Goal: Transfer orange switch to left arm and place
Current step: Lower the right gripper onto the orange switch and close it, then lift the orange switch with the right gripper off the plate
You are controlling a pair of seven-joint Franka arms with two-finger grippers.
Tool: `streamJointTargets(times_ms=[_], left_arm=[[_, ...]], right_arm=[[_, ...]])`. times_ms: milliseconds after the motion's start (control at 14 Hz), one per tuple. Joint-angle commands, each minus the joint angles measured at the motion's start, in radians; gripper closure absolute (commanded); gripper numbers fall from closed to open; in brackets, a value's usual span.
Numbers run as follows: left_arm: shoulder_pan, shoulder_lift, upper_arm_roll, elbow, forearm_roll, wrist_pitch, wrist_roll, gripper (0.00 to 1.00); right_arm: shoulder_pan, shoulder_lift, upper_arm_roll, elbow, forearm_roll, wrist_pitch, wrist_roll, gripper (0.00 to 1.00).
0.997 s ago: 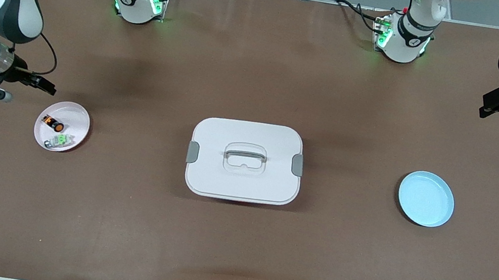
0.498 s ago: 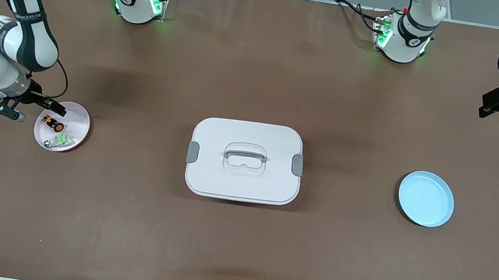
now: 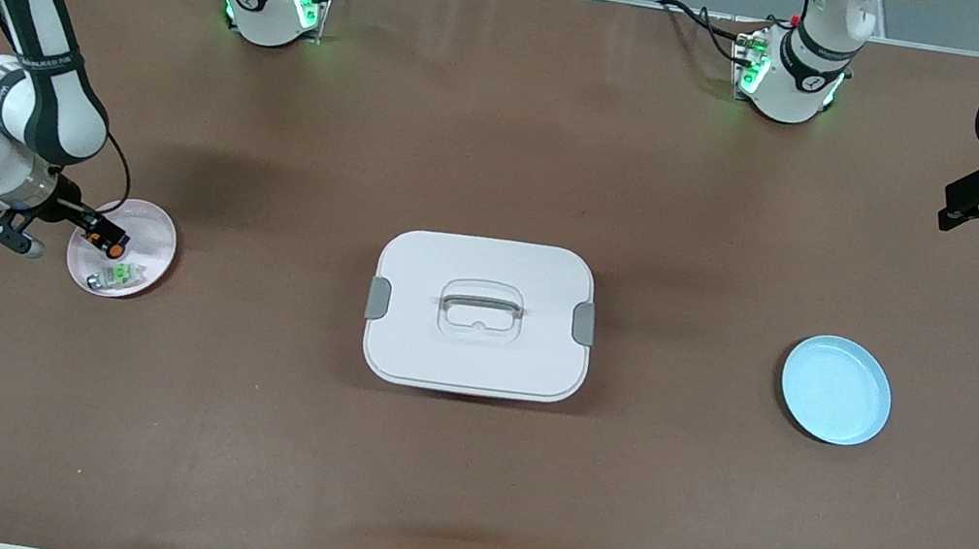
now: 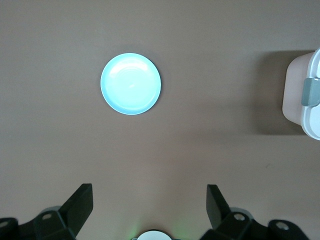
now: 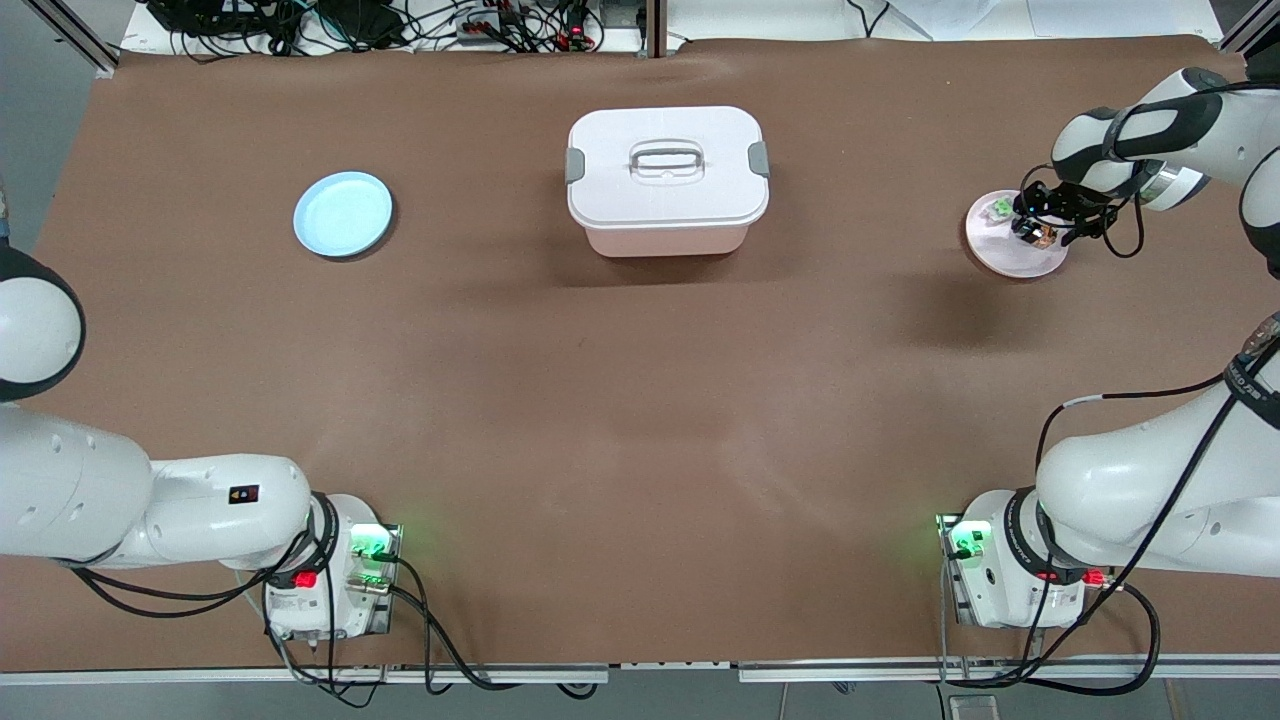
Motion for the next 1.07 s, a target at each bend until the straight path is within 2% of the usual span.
streamJointTargets(times_ms=[0,783,925,997], left_arm=[[-0.004,0.003,-0.004,0.013,0.019,-0.004,0.018,0.0],[-0.013,0.001,-0.004,0.013,0.019,-0.006,0.02,0.0],[-0.013,0.003,-0.004,0.013,0.019,-0.006,0.02,0.0],[-0.013,0.003,-0.005,0.013,0.019,-0.004,0.018,0.0]], right_arm=[[-0.015,0.031,0.014,0.039,0.017,-0.002,-0.007,0.0],[-0.02,0.067,0.014,0.037,0.017,0.027,-0.044,0.0],[-0.02,0.067,0.014,0.037,0.017,0.025,-0.056,0.32],[-0.02,0.067,0.014,0.037,0.017,0.025,-0.058,0.41]])
